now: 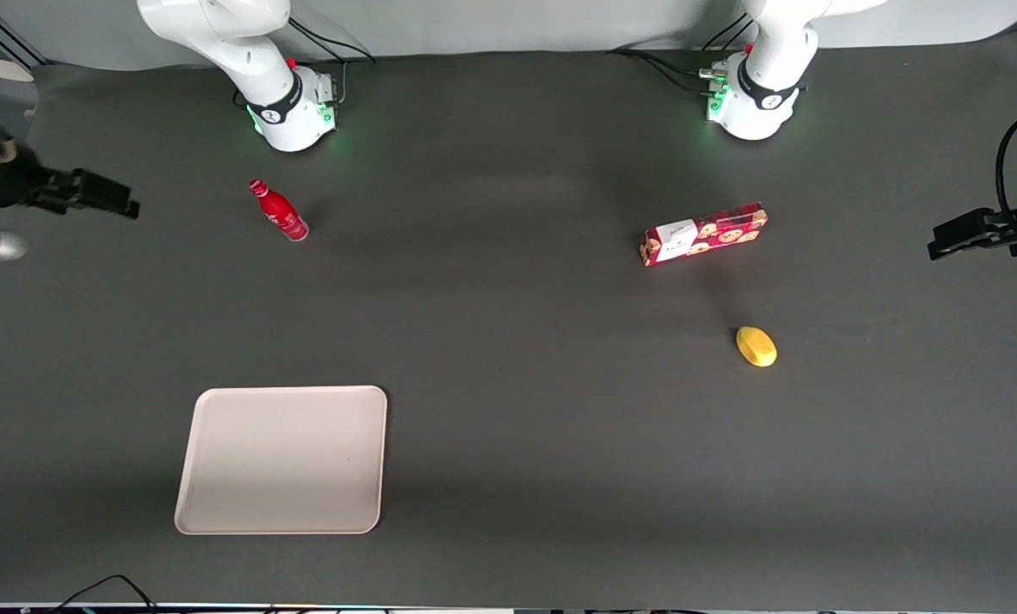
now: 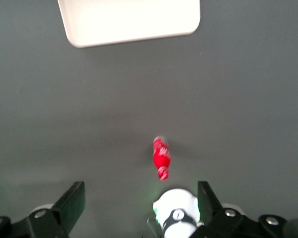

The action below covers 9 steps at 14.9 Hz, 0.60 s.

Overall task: Place coke bottle on tray
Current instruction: 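Move the open right gripper over the red Coca-Cola bottle and lower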

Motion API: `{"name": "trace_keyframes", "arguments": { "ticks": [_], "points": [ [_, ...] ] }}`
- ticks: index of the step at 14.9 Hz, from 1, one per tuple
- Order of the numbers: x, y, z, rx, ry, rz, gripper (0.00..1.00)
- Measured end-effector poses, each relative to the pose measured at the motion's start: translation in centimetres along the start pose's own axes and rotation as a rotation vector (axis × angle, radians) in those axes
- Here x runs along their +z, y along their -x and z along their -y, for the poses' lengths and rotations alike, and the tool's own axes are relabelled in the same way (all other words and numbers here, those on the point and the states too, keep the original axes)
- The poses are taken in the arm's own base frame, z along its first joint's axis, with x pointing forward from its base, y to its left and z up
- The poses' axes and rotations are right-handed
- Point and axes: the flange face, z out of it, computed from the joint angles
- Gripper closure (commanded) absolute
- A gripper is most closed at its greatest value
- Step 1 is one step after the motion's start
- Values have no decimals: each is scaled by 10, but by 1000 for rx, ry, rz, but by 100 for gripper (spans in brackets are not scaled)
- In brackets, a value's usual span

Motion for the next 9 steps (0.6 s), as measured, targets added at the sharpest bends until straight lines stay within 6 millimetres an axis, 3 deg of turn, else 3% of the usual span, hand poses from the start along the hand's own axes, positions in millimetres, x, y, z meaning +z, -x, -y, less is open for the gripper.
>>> {"name": "trace_keyframes", "arguments": {
  "ticks": [3, 6, 9],
  "points": [
    [42, 53, 28, -10, 18, 14, 0],
    [105, 100, 22, -7, 19, -27, 0],
    [188, 118, 11, 6, 27, -40, 0]
  ]
}}
